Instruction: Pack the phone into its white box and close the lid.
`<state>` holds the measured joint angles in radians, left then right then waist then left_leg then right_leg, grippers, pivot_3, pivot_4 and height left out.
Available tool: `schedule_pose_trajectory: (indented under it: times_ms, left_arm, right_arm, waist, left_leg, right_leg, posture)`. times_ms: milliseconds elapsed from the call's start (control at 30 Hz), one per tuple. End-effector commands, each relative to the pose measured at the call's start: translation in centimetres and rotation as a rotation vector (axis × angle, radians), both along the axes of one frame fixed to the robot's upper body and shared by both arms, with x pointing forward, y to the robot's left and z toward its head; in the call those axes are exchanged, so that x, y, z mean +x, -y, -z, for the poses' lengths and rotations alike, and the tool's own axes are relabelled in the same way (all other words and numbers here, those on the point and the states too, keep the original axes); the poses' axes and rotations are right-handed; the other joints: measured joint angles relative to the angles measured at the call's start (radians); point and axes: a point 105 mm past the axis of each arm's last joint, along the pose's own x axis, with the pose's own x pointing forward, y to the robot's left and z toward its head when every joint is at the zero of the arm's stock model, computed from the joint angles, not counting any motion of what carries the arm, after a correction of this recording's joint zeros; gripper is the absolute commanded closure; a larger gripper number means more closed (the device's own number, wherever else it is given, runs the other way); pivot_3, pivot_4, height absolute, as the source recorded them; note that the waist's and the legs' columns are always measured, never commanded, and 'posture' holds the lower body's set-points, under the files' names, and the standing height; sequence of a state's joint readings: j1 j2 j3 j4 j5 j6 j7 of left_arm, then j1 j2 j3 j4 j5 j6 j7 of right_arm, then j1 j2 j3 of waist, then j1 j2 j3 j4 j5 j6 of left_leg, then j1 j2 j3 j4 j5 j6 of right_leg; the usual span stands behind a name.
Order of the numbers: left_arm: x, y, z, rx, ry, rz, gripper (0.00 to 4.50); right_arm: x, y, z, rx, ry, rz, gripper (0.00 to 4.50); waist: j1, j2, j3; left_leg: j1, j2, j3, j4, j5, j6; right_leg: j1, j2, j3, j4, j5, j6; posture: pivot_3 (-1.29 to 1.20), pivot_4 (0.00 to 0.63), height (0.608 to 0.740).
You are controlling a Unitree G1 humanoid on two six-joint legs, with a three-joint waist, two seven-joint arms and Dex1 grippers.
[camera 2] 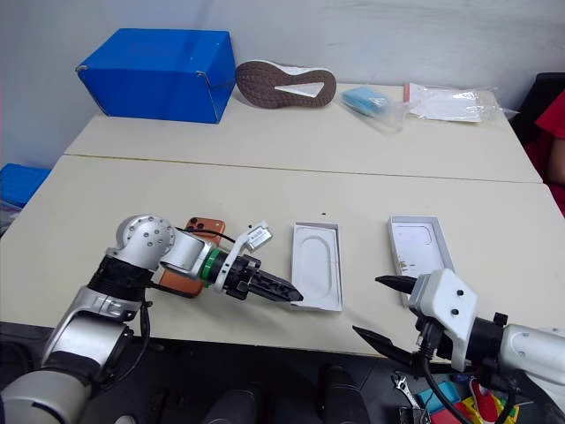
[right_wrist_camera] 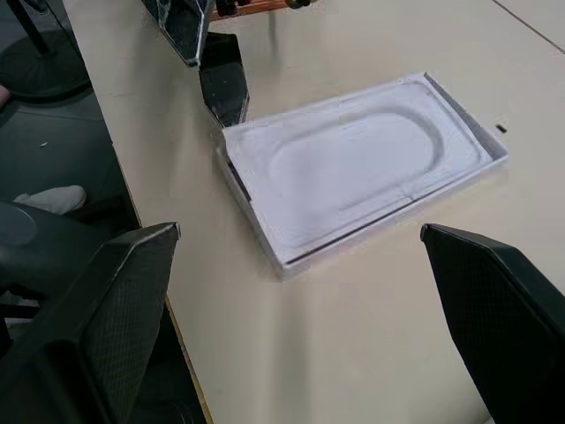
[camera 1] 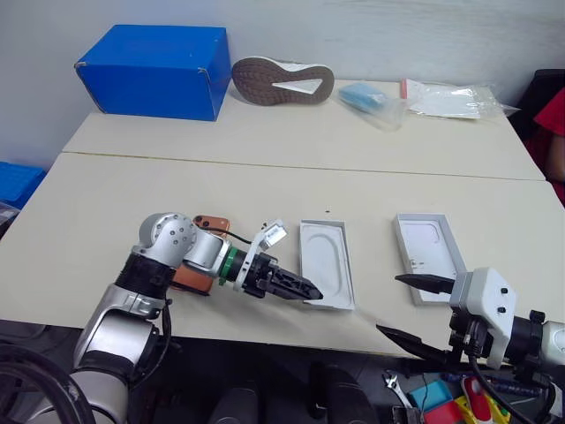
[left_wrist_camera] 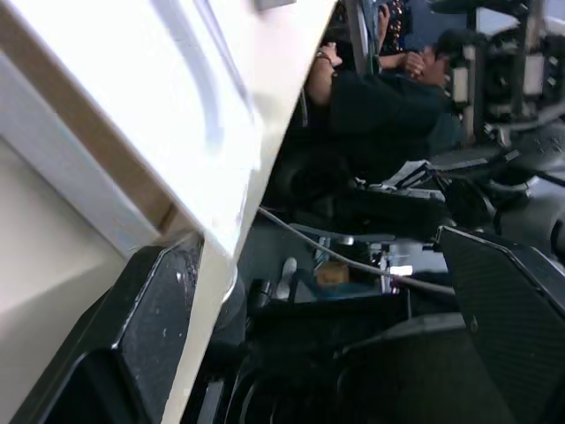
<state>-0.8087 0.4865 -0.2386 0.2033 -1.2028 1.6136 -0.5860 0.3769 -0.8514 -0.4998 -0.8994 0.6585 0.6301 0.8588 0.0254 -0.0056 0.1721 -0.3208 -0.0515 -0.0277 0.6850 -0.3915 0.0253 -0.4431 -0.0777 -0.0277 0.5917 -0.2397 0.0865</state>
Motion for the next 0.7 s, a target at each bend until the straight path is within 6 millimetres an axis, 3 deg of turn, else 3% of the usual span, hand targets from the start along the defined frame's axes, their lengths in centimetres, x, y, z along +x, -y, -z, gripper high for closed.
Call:
schedule_pose_trajectory:
  times_ms: [33, 267, 367, 500, 700]
  left_arm:
    - [0.1, 0.3, -2.2, -0.088, 0.033, 0.026, 0.05]
    - [0.5, 0.0, -2.0, -0.060, 0.077, 0.013, 0.05]
    - [0.4, -0.5, -2.0, -0.060, 0.079, 0.016, 0.64]
    - [0.1, -0.6, -2.1, -0.064, 0.076, 0.035, 1.80]
    - [-0.2, -0.7, -2.3, -0.075, 0.082, 0.052, 1.80]
  right_arm:
    - [0.0, -0.3, -0.2, -0.012, 0.020, -0.022, 0.00]
    - [0.3, -0.2, -0.1, -0.018, 0.024, -0.030, 0.00]
    - [0.4, -0.2, -0.2, -0.020, 0.028, -0.031, 0.00]
    - [0.3, -0.1, -0.1, -0.020, 0.028, -0.028, 0.00]
    - [0.3, -0.1, 0.0, -0.021, 0.027, -0.022, 0.00]
  waist:
    - [0.001, 0.000, 0.000]
    - [0.001, 0.000, 0.000]
    - [-0.001, 0.000, 0.000]
    - [0.000, 0.000, 0.000]
    - [0.001, 0.000, 0.000]
  left_leg:
    - [0.000, 0.000, 0.000, 0.000, 0.000, 0.000]
    - [0.000, 0.000, 0.000, 0.000, 0.000, 0.000]
    - [0.000, 0.000, 0.000, 0.000, 0.000, 0.000]
    - [0.000, 0.000, 0.000, 0.000, 0.000, 0.000]
    - [-0.001, 0.000, 0.000, 0.000, 0.000, 0.000]
  right_leg:
    - [0.000, 0.000, 0.000, 0.000, 0.000, 0.000]
    - [0.000, 0.000, 0.000, 0.000, 0.000, 0.000]
    - [0.000, 0.000, 0.000, 0.000, 0.000, 0.000]
    - [0.000, 0.000, 0.000, 0.000, 0.000, 0.000]
    - [0.000, 0.000, 0.000, 0.000, 0.000, 0.000]
  posture:
    - [0.00, 0.150, 0.740]
    - [0.00, 0.150, 0.740]
    - [0.00, 0.150, 0.740]
    - [0.00, 0.150, 0.740]
    - [0.00, 0.150, 0.740]
